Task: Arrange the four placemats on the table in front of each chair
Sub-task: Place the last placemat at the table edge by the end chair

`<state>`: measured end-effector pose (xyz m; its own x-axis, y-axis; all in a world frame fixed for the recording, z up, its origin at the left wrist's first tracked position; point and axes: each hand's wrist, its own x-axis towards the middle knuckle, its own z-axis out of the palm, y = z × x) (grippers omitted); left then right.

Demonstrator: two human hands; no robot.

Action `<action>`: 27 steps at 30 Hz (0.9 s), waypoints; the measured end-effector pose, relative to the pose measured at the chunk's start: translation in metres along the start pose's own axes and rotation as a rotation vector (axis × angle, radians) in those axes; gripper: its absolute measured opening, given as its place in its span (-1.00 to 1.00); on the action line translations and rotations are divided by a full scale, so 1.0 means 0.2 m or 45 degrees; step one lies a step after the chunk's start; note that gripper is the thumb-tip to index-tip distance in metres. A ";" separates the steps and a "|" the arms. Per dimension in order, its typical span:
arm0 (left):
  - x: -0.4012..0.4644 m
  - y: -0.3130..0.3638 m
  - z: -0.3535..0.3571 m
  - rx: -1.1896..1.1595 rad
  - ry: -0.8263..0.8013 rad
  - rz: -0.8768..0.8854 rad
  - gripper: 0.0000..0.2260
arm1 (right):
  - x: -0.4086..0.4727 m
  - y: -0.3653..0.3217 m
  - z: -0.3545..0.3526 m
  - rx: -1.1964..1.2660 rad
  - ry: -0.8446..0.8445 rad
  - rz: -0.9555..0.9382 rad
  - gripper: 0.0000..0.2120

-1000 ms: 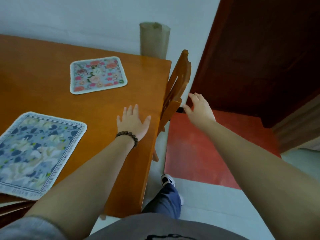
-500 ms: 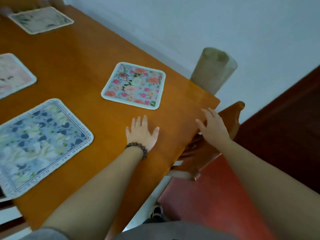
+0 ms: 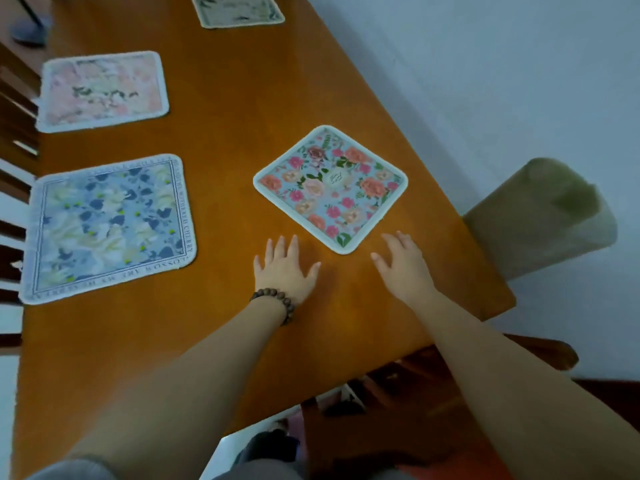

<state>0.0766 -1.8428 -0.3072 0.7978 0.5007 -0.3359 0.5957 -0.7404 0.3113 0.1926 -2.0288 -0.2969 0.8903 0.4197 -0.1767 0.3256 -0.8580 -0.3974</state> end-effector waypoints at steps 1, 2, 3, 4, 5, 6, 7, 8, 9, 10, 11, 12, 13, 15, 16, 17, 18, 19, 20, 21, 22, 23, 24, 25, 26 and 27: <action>0.01 0.04 0.02 -0.004 0.004 -0.036 -0.33 | 0.06 0.04 -0.01 0.004 -0.027 -0.027 -0.50; 0.02 0.09 0.04 -0.005 0.005 -0.071 -0.32 | 0.11 0.08 -0.02 0.010 -0.054 -0.052 -0.50; 0.03 0.13 0.05 -0.008 0.006 -0.105 -0.32 | 0.16 0.12 -0.03 0.016 -0.078 -0.079 -0.50; 0.03 0.17 0.07 -0.016 0.007 -0.138 -0.31 | 0.21 0.16 -0.04 0.019 -0.102 -0.108 -0.49; 0.04 0.22 0.08 -0.028 0.009 -0.171 -0.31 | 0.26 0.20 -0.06 0.018 -0.124 -0.133 -0.50; 0.05 0.26 0.09 -0.043 0.017 -0.205 -0.30 | 0.31 0.24 -0.07 0.017 -0.142 -0.149 -0.50; 0.07 0.30 0.10 -0.061 0.032 -0.240 -0.30 | 0.36 0.27 -0.09 0.019 -0.159 -0.161 -0.50; 0.08 0.33 0.11 -0.080 0.050 -0.272 -0.29 | 0.41 0.30 -0.10 0.026 -0.174 -0.170 -0.50; 0.10 0.37 0.11 -0.098 0.070 -0.298 -0.29 | 0.46 0.32 -0.11 0.032 -0.187 -0.178 -0.49; 0.12 0.40 0.12 -0.112 0.091 -0.318 -0.28 | 0.52 0.34 -0.11 0.033 -0.195 -0.189 -0.49; 0.14 0.42 0.13 -0.121 0.112 -0.335 -0.27 | 0.58 0.35 -0.12 0.027 -0.198 -0.204 -0.48; 0.17 0.45 0.14 -0.127 0.133 -0.347 -0.26 | 0.64 0.36 -0.12 0.019 -0.199 -0.221 -0.48; 0.20 0.46 0.14 -0.134 0.154 -0.357 -0.25 | 0.70 0.37 -0.12 0.013 -0.197 -0.239 -0.47; 0.27 0.50 0.15 -0.139 0.189 -0.373 -0.22 | 0.83 0.38 -0.13 0.007 -0.187 -0.262 -0.46; 0.30 0.51 0.16 -0.129 0.200 -0.378 -0.19 | 0.89 0.38 -0.12 -0.001 -0.179 -0.270 -0.45; 0.33 0.53 0.17 -0.111 0.204 -0.380 -0.14 | 0.96 0.38 -0.12 -0.013 -0.169 -0.282 -0.45; 0.36 0.54 0.19 -0.095 0.198 -0.377 -0.10 | 1.02 0.37 -0.11 -0.022 -0.160 -0.298 -0.45; 0.39 0.55 0.20 -0.089 0.179 -0.372 -0.07 | 1.08 0.37 -0.11 -0.027 -0.156 -0.313 -0.45; 0.41 0.55 0.22 -0.087 0.147 -0.366 -0.03 | 1.13 0.36 -0.10 -0.035 -0.157 -0.322 -0.45; 0.43 0.56 0.23 -0.078 0.110 -0.359 0.00 | 1.18 0.36 -0.09 -0.049 -0.166 -0.323 -0.45; 0.45 0.57 0.25 -0.057 0.075 -0.351 0.03 | 1.23 0.36 -0.08 -0.069 -0.181 -0.320 -0.44; 0.47 0.57 0.26 -0.035 0.046 -0.340 0.05 | 1.27 0.37 -0.06 -0.092 -0.199 -0.316 -0.43; 0.49 0.57 0.27 -0.021 0.026 -0.329 0.07 | 1.30 0.38 -0.05 -0.116 -0.221 -0.310 -0.41; 0.50 0.56 0.28 -0.016 0.017 -0.318 0.07 | 1.33 0.38 -0.04 -0.139 -0.243 -0.306 -0.39; 0.51 0.55 0.29 -0.011 0.013 -0.307 0.05 | 1.35 0.39 -0.02 -0.162 -0.260 -0.305 -0.37; 0.51 0.54 0.30 -0.005 0.014 -0.296 0.03 | 1.36 0.39 -0.01 -0.183 -0.267 -0.308 -0.36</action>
<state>0.2173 -1.8987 -0.3615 0.6402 0.6625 -0.3889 0.7638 -0.6030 0.2302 0.4602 -1.9830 -0.3743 0.7022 0.6547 -0.2799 0.5738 -0.7530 -0.3221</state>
